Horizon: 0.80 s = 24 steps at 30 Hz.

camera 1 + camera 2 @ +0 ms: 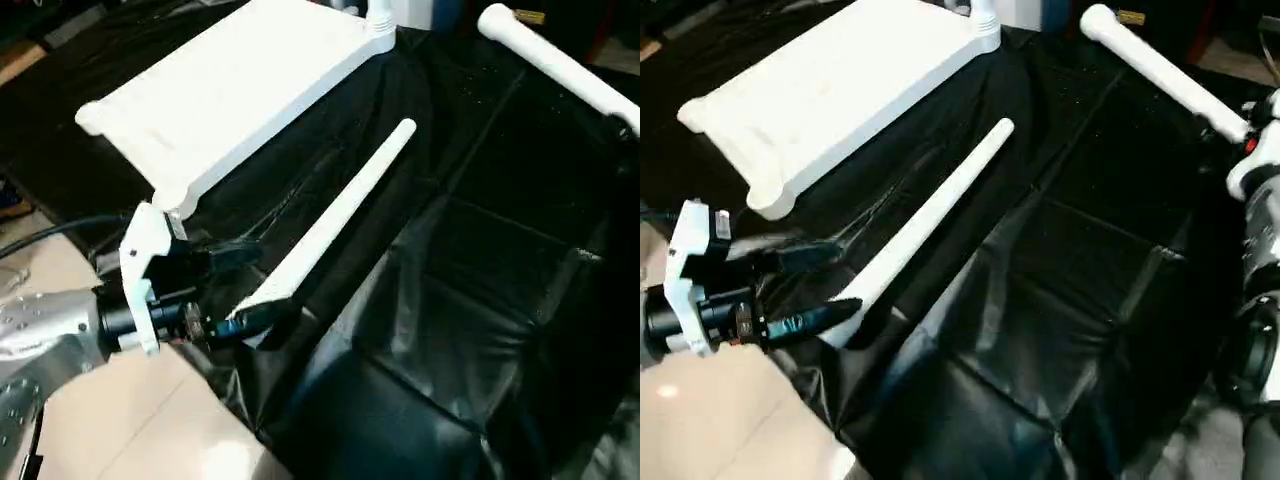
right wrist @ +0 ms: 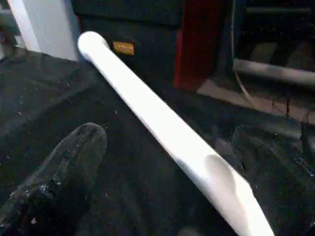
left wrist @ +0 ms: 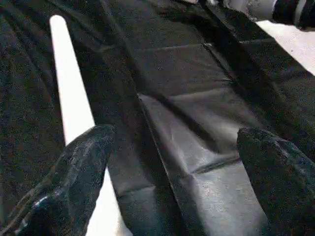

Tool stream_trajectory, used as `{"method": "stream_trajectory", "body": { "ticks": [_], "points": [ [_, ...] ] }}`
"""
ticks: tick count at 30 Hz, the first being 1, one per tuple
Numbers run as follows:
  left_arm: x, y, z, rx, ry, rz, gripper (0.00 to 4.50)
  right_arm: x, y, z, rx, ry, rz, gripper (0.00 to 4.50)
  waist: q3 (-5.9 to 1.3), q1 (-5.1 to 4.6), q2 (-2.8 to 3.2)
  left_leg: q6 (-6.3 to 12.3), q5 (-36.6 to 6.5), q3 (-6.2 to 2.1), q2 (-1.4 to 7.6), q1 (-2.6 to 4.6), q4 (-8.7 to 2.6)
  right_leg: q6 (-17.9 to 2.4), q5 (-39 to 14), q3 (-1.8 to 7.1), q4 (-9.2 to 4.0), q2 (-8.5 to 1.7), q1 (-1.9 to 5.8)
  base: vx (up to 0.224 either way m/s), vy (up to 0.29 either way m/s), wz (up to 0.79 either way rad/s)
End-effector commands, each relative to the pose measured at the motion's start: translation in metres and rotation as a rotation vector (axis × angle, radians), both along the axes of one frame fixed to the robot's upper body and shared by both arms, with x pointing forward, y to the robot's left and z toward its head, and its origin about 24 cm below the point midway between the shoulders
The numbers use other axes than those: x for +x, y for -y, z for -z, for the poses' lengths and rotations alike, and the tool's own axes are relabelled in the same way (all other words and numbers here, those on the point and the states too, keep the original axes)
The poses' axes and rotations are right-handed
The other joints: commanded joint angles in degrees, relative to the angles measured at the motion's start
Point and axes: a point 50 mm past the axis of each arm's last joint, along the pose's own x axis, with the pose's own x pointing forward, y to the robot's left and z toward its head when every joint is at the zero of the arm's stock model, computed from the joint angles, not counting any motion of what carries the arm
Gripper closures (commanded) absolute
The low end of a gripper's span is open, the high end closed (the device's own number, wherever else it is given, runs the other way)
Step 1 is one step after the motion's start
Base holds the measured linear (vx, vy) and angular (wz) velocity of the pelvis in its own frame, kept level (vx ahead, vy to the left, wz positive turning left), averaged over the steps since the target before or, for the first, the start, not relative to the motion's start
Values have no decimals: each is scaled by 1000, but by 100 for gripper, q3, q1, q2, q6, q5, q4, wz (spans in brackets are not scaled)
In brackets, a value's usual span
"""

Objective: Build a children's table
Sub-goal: Pick table leg

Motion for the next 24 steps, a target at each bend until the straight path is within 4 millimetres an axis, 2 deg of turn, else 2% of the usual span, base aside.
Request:
{"method": "stream_trajectory", "body": {
  "ticks": [1,5,6,7,12,16,17,24],
  "points": [
    [-4,-3,-1,1,5,-23,0,0,0,-14,-20,34,-30,5,-491,19,-344,1446,-5,-218,502,163,-301,-1384,-1440,322,-417,-573,370,0,0,0],
    [-4,-3,1,3,6,-34,0,0,2,-14,-63,-9,-10,5,-490,30,-340,1554,245,-227,497,157,-277,-1422,-1147,311,-376,-558,365,0,0,0],
    [-2,-4,1,6,6,-39,0,1,5,-9,-144,-92,52,5,-473,30,-321,1576,371,-238,494,153,-278,-1442,-1057,303,-369,-539,349,0,0,0],
    [-2,-4,1,8,7,-41,0,1,6,-8,-184,-131,86,5,-475,32,-335,1602,458,-232,480,157,-265,-1479,-937,304,-359,-538,357,0,0,0],
    [0,-7,0,17,4,-43,0,0,13,-7,-241,-203,177,5,-446,62,-299,1560,403,-228,479,153,-267,-1494,-893,309,-353,-556,374,0,0,0],
    [1,-9,-1,23,-1,-38,0,-1,14,-7,-279,-249,181,5,-426,65,-291,1459,230,-233,491,158,-283,-1524,-906,305,-355,-557,384,0,0,0],
    [1,-10,-2,24,-2,-37,0,0,14,-7,-283,-254,182,5,-431,68,-272,1442,207,-232,499,167,-283,-1541,-882,309,-351,-562,384,0,0,0],
    [3,-12,-4,30,-3,-30,0,-1,16,-8,-283,-300,173,5,-445,65,-279,1420,217,-225,490,154,-269,-1640,-610,311,-318,-570,415,0,0,0]
  ]
}}
